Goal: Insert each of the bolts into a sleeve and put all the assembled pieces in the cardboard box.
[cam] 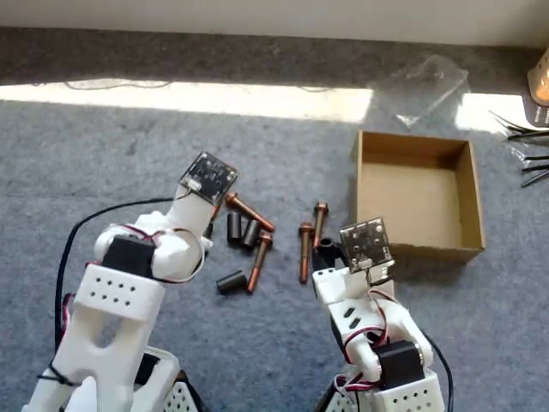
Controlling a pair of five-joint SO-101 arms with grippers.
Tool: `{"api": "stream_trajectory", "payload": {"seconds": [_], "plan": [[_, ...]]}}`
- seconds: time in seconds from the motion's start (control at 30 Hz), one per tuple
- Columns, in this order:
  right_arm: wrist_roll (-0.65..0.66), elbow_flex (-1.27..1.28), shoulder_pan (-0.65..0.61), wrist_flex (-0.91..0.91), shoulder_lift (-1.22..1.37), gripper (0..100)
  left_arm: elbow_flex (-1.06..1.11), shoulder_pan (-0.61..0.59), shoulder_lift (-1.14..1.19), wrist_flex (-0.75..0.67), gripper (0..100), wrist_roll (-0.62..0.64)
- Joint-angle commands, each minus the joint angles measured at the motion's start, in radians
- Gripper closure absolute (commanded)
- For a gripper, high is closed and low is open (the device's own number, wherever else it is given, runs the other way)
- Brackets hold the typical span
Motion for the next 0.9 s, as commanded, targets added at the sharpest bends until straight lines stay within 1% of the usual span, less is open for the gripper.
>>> {"api": "stream_trajectory", "payload": {"seconds": [0.0,0.33,0.43,0.6,0.73,0.87], "plan": [[0.006,-0.012,0.012,-0.039,-0.007,99.5,-0.206,0.039,0.232,-0.014,96,0.032],[0.011,-0.008,0.012,-0.039,-0.007,99.5,-0.596,0.033,0.73,-0.014,96,0.038],[0.011,-0.008,0.012,-0.039,-0.007,99.5,-0.717,0.033,0.839,0.003,96,0.04],[0.011,-0.008,0.012,-0.039,-0.007,99.5,-0.892,0.033,1.006,0.058,96,0.123],[0.011,-0.008,0.01,-0.039,-0.007,99.5,-1.017,0.048,1.125,0.101,96,0.129],[0.011,-0.008,0.01,-0.039,-0.007,99.5,-1.132,0.064,1.224,0.109,96,0.13]]}}
